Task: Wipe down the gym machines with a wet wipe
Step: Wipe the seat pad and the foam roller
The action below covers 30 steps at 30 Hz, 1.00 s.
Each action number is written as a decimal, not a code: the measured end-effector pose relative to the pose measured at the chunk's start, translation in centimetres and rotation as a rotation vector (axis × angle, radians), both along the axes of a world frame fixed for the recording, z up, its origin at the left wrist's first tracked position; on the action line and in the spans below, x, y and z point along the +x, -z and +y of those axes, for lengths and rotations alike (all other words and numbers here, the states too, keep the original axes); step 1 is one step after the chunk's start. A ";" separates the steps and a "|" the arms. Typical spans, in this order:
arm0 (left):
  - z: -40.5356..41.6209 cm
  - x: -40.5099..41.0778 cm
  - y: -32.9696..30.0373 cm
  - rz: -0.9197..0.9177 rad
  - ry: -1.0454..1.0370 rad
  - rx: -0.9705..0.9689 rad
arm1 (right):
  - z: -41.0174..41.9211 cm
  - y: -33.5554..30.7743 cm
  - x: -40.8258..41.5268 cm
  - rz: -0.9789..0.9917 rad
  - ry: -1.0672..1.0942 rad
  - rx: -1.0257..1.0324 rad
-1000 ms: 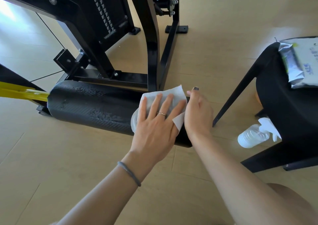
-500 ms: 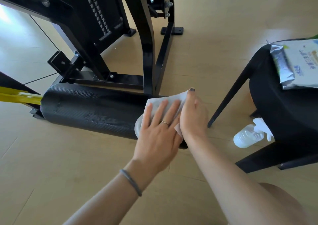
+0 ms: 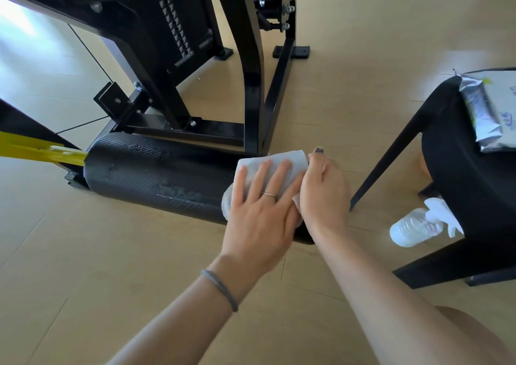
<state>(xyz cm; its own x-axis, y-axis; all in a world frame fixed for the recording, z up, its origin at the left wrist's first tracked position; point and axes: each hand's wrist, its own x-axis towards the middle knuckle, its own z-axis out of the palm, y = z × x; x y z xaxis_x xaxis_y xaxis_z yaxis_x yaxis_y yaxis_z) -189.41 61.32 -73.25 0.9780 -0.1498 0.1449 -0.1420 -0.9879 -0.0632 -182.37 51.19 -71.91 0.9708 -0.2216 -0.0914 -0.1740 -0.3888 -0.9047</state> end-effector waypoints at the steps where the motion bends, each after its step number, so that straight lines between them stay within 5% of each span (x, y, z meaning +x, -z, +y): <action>1: 0.7 0.2 -0.1 0.000 0.028 -0.006 | -0.1 0.0 0.0 0.008 -0.011 0.005; 9: 12.5 2.0 -1.4 -0.114 -0.511 -0.150 | -0.3 0.2 -0.4 -0.017 -0.020 -0.046; 16: 3.0 -0.2 -0.6 -0.001 0.018 -0.053 | -0.3 0.2 -0.2 -0.039 -0.018 -0.044; 18: 6.9 0.6 -1.1 -0.013 0.012 0.030 | -0.5 0.2 -0.3 -0.037 -0.047 -0.053; 23: 13.4 1.5 -2.2 -0.063 -0.400 -0.090 | -0.5 0.2 -1.0 -0.080 -0.049 0.007; 30: -2.1 2.5 -1.5 -0.020 0.060 -0.023 | -0.8 -0.1 -0.2 0.137 -0.019 0.342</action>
